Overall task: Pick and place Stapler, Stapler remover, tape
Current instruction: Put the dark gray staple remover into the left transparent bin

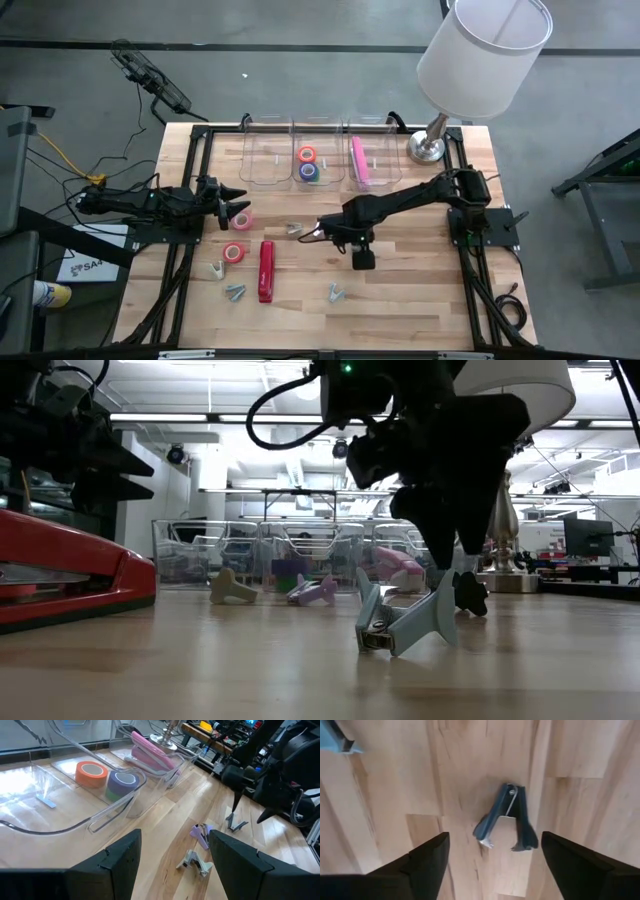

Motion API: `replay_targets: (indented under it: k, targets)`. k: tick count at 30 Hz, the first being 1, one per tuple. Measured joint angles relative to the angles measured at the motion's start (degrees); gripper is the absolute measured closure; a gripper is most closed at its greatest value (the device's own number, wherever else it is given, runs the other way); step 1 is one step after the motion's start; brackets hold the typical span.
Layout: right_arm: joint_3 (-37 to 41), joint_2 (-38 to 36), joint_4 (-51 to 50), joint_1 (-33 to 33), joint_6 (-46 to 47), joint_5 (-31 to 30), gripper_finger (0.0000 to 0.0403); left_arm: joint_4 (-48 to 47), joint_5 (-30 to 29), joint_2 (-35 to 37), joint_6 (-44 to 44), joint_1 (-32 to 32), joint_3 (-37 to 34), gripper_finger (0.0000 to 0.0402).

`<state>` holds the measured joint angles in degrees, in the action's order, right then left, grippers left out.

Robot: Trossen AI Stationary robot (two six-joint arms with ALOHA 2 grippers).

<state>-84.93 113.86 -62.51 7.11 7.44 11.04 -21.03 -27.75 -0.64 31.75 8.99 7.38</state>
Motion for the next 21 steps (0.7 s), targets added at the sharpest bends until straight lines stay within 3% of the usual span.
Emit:
replay_targets:
  k: [7,21]
  targets:
    - [-0.04,0.20,1.54,0.04,1.37,-1.28,0.0049,-0.07,0.02,0.00,0.00,0.00,-0.02,0.0172]
    - [0.16,1.77,2.89,-0.29,4.42,-1.80,0.0050,-0.17,0.04,0.00,0.00,0.02,-0.09,0.0172]
